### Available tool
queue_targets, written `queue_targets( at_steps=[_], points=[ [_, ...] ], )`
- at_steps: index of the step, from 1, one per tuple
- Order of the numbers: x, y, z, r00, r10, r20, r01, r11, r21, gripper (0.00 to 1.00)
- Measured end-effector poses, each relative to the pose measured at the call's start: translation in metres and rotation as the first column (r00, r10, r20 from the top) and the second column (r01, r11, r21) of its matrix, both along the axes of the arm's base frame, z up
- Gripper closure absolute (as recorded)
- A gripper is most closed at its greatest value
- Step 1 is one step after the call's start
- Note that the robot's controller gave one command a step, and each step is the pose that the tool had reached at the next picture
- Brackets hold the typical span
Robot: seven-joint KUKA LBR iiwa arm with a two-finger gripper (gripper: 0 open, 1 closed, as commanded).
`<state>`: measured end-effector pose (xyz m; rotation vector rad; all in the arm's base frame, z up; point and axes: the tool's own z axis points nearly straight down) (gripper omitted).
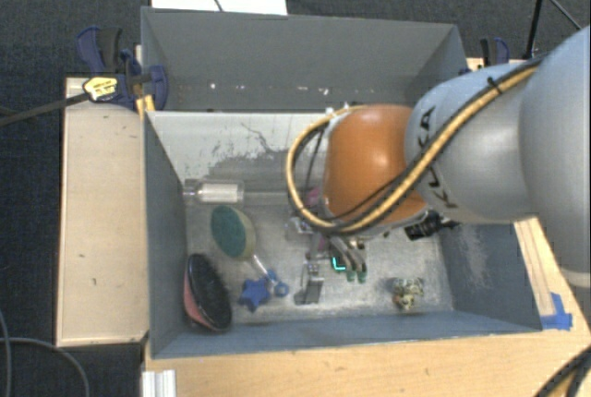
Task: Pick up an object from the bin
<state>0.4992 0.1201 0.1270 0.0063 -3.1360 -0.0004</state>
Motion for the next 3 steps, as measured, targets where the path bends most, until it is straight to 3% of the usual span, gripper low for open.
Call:
queue_targets(
  at_steps=[1, 2, 3],
  points=[
    [-0.017, 0.064, -0.056, 0.965, 0.262, 0.012, -0.262, 0.965, 0.001, 0.0],
    [-0.018, 0.063, -0.056, 0.967, 0.254, 0.008, -0.254, 0.967, 0.001, 1.0],
    [-0.008, 0.063, 0.072, 0.974, 0.226, 0.017, -0.226, 0.974, 0.001, 1.0]
  ],
)
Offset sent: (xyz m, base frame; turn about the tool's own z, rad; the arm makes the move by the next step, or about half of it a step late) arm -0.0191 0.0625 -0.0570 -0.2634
